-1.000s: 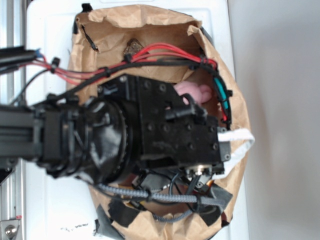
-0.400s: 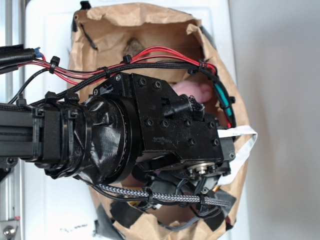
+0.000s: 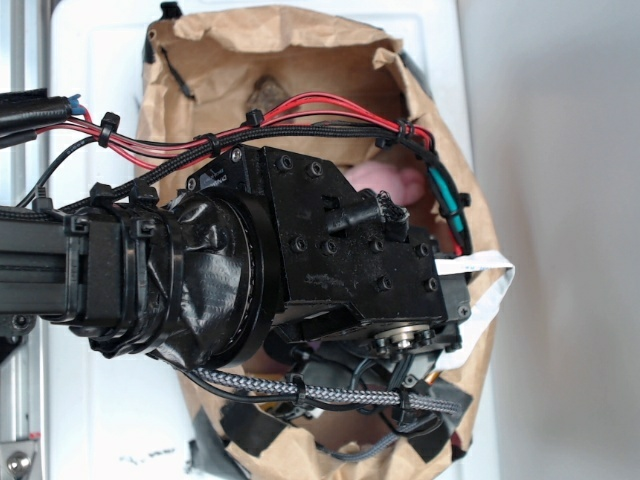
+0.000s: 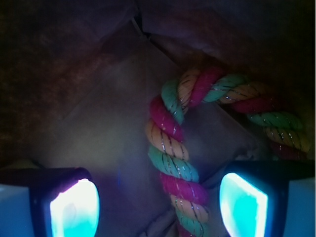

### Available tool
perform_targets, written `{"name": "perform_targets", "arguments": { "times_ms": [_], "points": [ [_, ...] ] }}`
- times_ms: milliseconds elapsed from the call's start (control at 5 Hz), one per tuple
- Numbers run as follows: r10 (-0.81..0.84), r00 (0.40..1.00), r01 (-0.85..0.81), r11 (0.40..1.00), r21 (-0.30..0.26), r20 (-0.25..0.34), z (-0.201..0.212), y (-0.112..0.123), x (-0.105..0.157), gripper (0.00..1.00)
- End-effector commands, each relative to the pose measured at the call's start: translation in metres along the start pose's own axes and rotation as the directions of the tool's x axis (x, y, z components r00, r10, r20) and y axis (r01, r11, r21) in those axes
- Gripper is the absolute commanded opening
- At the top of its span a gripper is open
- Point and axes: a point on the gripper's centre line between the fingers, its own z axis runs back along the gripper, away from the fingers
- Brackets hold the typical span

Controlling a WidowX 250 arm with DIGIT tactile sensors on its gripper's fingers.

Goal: Grab the multicolored rope.

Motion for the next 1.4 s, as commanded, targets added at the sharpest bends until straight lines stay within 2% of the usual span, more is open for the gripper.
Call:
{"name": "perform_targets", "arguments": {
  "times_ms": [0, 200, 400, 600, 1000, 1200],
  "points": [
    [-0.152, 0.985, 0.154, 0.988, -0.023, 0.077, -0.037, -0.027, 0.036, 1.00],
    [-0.157, 0.984, 0.160, 0.987, -0.031, 0.078, -0.048, -0.026, 0.040, 1.00],
    [-0.180, 0.982, 0.183, 0.981, -0.068, 0.058, -0.055, -0.028, 0.040, 1.00],
    [-0.142, 0.987, 0.148, 0.985, -0.085, 0.071, -0.053, -0.028, 0.039, 0.00],
    [-0.119, 0.990, 0.126, 0.989, -0.083, 0.079, -0.043, -0.025, 0.038, 0.00],
    [-0.027, 0.996, 0.033, 0.997, -0.074, 0.082, -0.032, -0.017, 0.029, 0.00]
  ]
}}
